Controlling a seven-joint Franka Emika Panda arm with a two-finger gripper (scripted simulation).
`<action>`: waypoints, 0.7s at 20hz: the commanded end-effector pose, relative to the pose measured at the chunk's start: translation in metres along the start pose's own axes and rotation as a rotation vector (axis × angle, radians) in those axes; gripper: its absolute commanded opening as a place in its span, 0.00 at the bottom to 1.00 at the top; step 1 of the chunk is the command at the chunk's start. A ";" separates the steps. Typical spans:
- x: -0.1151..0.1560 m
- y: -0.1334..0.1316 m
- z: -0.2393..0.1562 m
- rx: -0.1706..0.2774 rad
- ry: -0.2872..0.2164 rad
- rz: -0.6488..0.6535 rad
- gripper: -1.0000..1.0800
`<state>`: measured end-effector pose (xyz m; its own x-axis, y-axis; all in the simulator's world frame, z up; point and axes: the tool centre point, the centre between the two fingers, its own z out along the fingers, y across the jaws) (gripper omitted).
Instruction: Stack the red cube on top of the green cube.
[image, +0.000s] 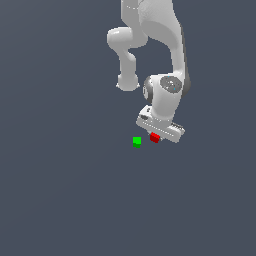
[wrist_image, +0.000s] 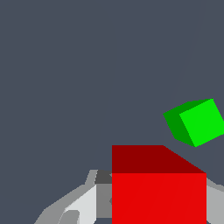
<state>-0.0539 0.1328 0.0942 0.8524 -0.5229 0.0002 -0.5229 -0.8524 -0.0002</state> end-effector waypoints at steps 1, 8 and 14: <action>0.009 0.022 0.008 0.000 0.000 0.001 0.00; 0.027 0.067 0.027 -0.001 0.000 0.001 0.00; 0.034 0.079 0.032 0.000 0.000 0.001 0.00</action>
<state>-0.0666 0.0491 0.0625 0.8510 -0.5251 -0.0004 -0.5251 -0.8510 0.0014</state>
